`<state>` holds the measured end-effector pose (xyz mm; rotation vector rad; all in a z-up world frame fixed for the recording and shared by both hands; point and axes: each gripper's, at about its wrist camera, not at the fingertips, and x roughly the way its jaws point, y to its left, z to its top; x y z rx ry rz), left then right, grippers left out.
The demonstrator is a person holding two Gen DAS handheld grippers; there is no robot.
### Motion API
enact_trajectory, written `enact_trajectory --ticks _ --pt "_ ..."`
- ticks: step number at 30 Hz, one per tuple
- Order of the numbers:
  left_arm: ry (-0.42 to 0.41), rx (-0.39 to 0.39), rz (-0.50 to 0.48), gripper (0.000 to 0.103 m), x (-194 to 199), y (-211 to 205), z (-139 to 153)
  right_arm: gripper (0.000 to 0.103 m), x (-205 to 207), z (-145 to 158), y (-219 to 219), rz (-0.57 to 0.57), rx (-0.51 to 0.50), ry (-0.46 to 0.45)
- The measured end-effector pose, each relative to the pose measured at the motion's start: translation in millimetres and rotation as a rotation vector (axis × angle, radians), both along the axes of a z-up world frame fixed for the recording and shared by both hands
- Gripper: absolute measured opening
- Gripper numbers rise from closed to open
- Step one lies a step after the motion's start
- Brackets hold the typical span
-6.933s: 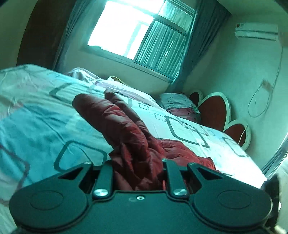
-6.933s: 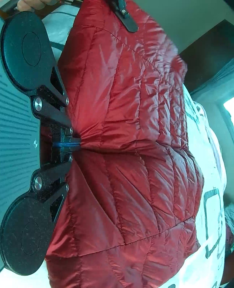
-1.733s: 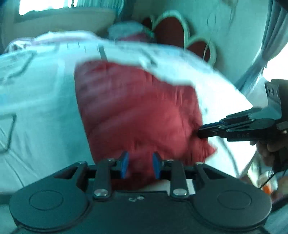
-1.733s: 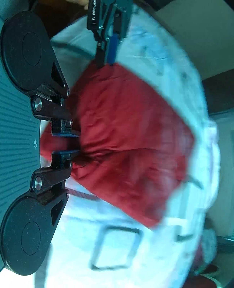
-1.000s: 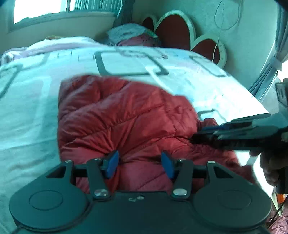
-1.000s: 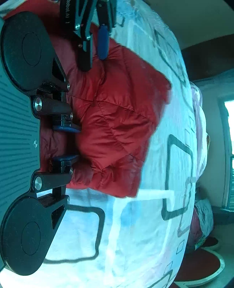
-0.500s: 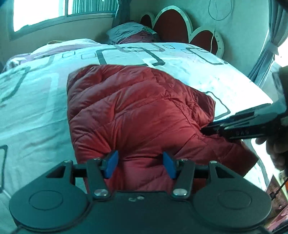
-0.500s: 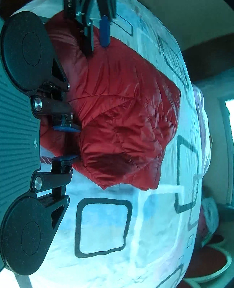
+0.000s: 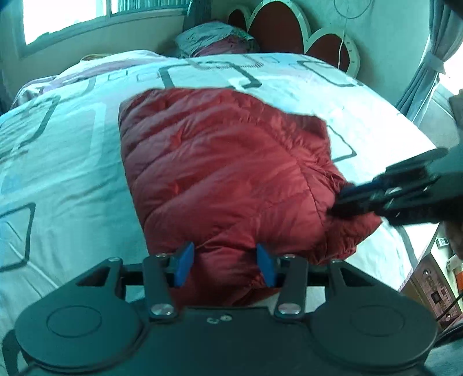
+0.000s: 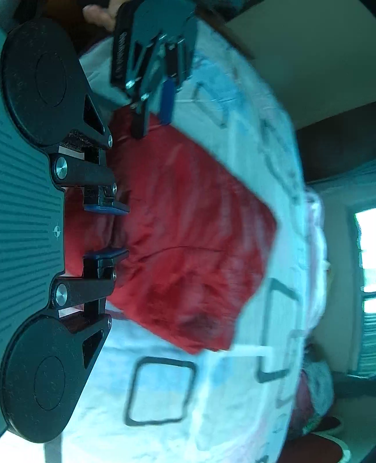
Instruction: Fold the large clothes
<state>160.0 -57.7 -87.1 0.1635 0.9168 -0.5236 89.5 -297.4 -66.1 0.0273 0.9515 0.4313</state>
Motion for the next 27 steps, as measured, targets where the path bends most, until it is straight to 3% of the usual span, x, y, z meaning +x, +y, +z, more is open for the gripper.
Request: enact_trajectory --ticks 6,10,11,12,13,14,15,18,22,27 --pt "-0.002 0.015 -0.001 0.048 -0.2 0.7 -11.2 0.025 5.9 -24.5 8.4 0.005 -0.028 0.025" --pt "-0.003 -0.008 0.000 0.047 2.8 5.0 -2.4 0.025 7.0 -20.0 5.2 0.008 -0.015 0.025" --pt "-0.021 -0.044 0.004 0.061 3.1 10.1 6.3 0.025 5.2 -12.5 -2.6 -0.008 0.004 0.013" --pt "-0.053 -0.079 0.019 0.092 2.4 15.5 14.7 0.033 2.5 -3.7 -12.0 -0.043 0.042 -0.009" --pt "-0.096 -0.105 0.043 0.103 2.6 21.8 22.6 0.052 -0.3 4.3 -24.6 -0.078 0.105 -0.035" --pt "-0.127 -0.127 0.053 0.101 4.8 27.2 28.0 0.094 -2.6 9.6 -36.2 -0.114 0.159 -0.069" --pt "-0.113 -0.139 0.053 0.099 11.8 30.5 29.3 0.097 -2.5 11.8 -47.2 -0.135 0.206 -0.088" --pt "-0.060 -0.178 0.078 0.092 37.0 36.0 21.2 0.092 16.6 -2.8 -75.4 -0.247 0.273 -0.026" --pt "0.060 -0.271 0.128 0.091 70.9 43.2 -5.1 0.087 43.2 -40.5 -113.9 -0.376 0.515 0.116" --pt "0.138 -0.330 0.187 0.093 90.0 46.9 -22.6 0.085 64.8 -63.7 -120.8 -0.387 0.584 0.174"
